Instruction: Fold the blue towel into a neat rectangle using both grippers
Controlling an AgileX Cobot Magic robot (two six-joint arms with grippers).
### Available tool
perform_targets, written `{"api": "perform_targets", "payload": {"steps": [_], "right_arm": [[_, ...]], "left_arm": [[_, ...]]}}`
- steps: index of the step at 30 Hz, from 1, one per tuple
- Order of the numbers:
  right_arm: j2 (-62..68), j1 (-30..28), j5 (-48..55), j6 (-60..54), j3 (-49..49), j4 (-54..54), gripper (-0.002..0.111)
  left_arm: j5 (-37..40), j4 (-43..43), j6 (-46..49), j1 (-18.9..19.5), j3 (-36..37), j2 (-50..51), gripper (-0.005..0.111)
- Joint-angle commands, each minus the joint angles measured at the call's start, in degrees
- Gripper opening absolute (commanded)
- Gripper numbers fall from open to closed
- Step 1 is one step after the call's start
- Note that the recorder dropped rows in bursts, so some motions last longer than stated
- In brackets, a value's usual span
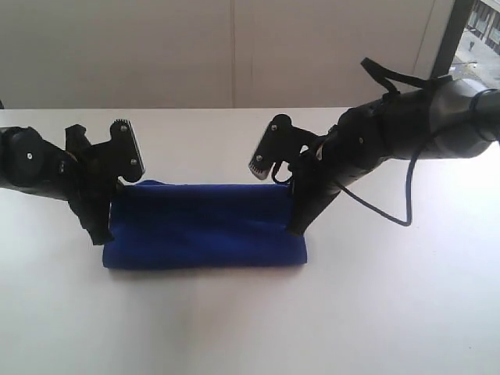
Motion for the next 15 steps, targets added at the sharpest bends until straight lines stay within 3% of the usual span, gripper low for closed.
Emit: {"api": "perform_targets", "payload": {"steps": [1,15], "right_arm": [[2.1,-1.2,0.4,-0.1,-2.3,-0.5,0.0],[7.0,-2.4,-3.8,-0.1,-3.4,-0.5,0.0]], "left_arm": [[0.7,0.2,0.2,0.3,-2.8,3.0,0.0],[0.8,0.2,1.0,0.3,-6.8,7.9,0.0]]}}
